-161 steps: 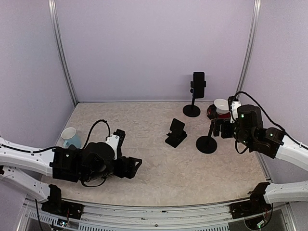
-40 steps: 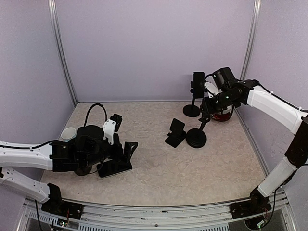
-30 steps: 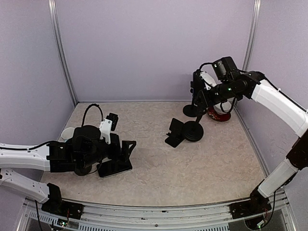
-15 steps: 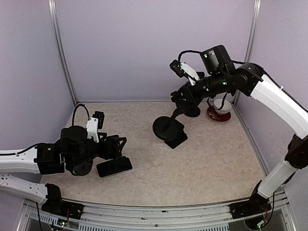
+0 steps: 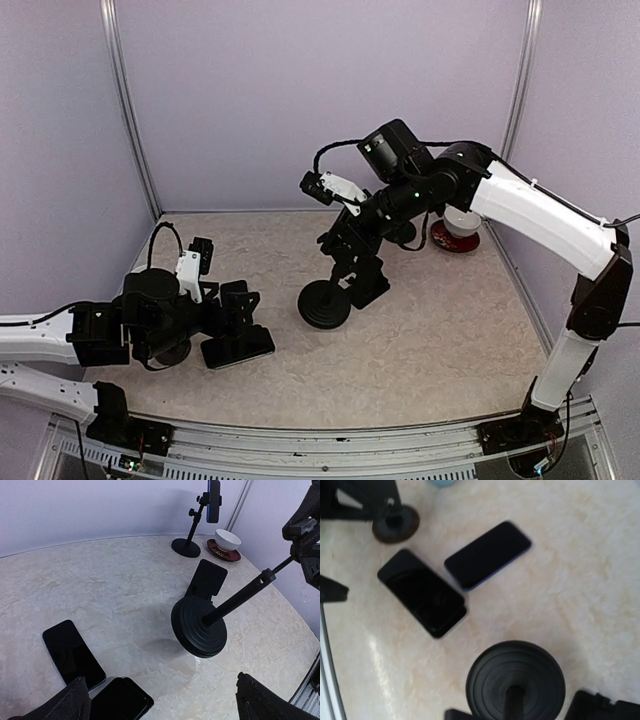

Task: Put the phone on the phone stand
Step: Place the phone stand at the center of the board.

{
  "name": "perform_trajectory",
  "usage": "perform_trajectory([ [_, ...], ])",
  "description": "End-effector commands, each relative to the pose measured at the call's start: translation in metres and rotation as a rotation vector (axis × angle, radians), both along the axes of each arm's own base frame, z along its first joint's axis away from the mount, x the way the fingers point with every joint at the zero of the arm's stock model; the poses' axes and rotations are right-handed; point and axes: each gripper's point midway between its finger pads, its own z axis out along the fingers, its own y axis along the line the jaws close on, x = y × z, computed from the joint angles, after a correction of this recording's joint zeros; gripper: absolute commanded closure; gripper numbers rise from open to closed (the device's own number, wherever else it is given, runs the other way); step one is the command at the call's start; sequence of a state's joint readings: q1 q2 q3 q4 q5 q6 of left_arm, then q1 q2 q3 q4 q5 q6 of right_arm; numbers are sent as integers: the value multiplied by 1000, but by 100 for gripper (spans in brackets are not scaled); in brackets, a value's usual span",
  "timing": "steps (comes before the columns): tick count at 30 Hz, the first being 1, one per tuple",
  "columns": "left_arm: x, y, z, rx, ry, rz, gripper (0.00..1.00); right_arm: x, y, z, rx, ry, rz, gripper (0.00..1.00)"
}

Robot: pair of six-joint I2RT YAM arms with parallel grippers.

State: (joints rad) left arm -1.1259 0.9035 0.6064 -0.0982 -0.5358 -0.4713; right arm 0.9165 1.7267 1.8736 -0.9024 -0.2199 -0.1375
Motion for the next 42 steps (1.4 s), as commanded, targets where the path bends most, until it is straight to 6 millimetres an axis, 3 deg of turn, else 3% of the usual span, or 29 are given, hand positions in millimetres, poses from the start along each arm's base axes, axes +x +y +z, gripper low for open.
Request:
perform_trajectory([
  [1,-3,2,-2,0,2,16,1,-12,17,23,61,-51,106,84],
  [6,-6,2,-1,-4,0,19,1,-22,29,-5,5,6,191,84],
  [17,-10,3,-5,0,5,26,1,-30,50,-47,-90,50,247,84],
  [23,-11,4,-8,-5,7,27,1,-39,59,-58,-112,54,285,73],
  [29,-10,4,-10,1,4,30,1,-41,64,-55,-107,30,285,44],
  [37,-8,4,-1,-2,-18,33,1,-40,61,-27,-65,-76,220,28],
  [42,-5,-3,21,-40,-43,29,1,-43,49,-20,-43,-349,137,15],
])
